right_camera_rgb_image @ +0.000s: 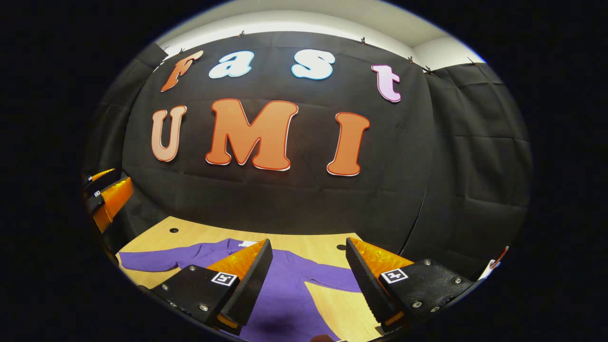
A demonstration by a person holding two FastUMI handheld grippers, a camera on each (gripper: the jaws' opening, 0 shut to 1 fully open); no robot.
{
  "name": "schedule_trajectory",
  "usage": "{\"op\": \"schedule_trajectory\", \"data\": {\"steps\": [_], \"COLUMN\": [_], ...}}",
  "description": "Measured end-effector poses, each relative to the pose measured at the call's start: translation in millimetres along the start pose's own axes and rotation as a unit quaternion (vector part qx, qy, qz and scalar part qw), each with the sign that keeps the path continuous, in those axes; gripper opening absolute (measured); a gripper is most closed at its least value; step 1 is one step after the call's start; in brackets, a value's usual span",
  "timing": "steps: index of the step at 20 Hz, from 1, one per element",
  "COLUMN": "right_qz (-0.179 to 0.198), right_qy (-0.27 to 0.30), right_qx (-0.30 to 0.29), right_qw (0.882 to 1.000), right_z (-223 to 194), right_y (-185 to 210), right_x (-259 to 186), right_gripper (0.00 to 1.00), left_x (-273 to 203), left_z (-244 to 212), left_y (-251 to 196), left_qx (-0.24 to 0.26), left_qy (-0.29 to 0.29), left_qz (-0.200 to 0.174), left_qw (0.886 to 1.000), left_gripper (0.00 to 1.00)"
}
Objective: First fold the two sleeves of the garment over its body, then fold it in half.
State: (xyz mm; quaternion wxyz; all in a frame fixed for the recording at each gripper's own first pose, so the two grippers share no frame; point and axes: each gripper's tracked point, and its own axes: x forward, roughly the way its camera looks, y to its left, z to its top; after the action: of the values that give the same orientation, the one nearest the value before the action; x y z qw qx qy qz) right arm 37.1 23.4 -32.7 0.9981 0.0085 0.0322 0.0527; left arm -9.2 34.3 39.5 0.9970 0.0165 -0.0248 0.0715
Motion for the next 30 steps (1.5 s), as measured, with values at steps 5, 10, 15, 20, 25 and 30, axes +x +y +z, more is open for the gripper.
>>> {"op": "schedule_trajectory", "data": {"steps": [5,10,15,20,25,30], "right_qz": [-0.030,-0.074,-0.122,-0.146,-0.135,-0.088], "right_qy": [0.032,0.086,0.169,0.274,0.372,0.451], "right_qx": [0.005,0.020,0.043,0.075,0.108,0.150], "right_qw": [0.999,0.993,0.977,0.947,0.912,0.876], "right_z": [-28.7,-75.3,-142.5,-209.5,-266.2,-311.7], "right_y": [-45.6,-107.9,-178.1,-229.4,-251.8,-258.6], "right_x": [24.1,58.0,94.9,128.5,150.4,172.4], "right_gripper": [0.94,0.94,0.94,0.95,0.95,0.95], "left_x": [0.9,6.3,12.1,22.0,26.3,26.8], "left_z": [8.7,19.6,20.9,10.2,1.8,-10.3], "left_y": [-12.2,-23.7,-32.9,-36.5,-43.5,-55.3], "left_qx": [0.007,0.022,0.036,0.046,0.064,0.077], "left_qy": [-0.007,-0.016,-0.009,0.011,0.031,0.059], "left_qz": [0.010,0.025,0.044,0.073,0.098,0.115], "left_qw": [1.000,0.999,0.998,0.996,0.993,0.989], "left_gripper": [0.95,0.94,0.94,0.95,0.95,0.95]}}
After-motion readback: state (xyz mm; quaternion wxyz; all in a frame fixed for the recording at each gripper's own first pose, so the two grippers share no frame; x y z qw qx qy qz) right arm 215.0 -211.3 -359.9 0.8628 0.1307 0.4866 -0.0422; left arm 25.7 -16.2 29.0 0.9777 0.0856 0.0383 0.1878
